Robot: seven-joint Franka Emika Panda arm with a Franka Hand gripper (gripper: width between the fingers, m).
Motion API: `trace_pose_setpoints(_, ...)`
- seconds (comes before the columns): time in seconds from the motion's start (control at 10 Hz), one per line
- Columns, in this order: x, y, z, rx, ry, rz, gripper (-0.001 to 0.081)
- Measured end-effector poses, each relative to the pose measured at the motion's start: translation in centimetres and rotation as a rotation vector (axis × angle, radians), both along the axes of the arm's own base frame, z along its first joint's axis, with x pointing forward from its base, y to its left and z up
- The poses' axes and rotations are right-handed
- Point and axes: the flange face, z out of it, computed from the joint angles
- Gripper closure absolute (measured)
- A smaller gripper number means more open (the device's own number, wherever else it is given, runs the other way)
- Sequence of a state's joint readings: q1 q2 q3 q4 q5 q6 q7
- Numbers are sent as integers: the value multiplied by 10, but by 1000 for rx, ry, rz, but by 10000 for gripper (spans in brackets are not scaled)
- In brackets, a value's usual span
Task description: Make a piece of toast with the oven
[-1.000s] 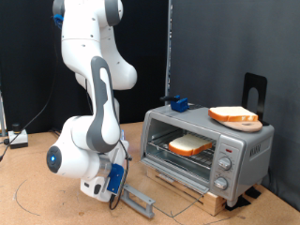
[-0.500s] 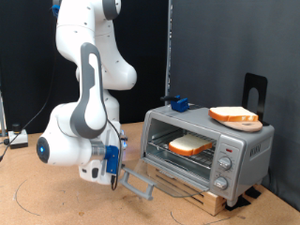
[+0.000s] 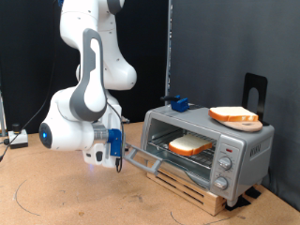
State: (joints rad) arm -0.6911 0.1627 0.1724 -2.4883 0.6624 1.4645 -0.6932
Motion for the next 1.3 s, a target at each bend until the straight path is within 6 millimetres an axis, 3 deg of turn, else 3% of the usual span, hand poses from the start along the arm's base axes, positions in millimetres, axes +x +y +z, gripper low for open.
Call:
trace_pose_setpoints(0.8, -17, 102, 33, 27, -54, 63, -1)
trace_pose_setpoints(1.1, -21, 108, 45, -28, -54, 45, -1)
trace_pose_setpoints(1.3, -21, 99, 44, -60, -23, 14, -1)
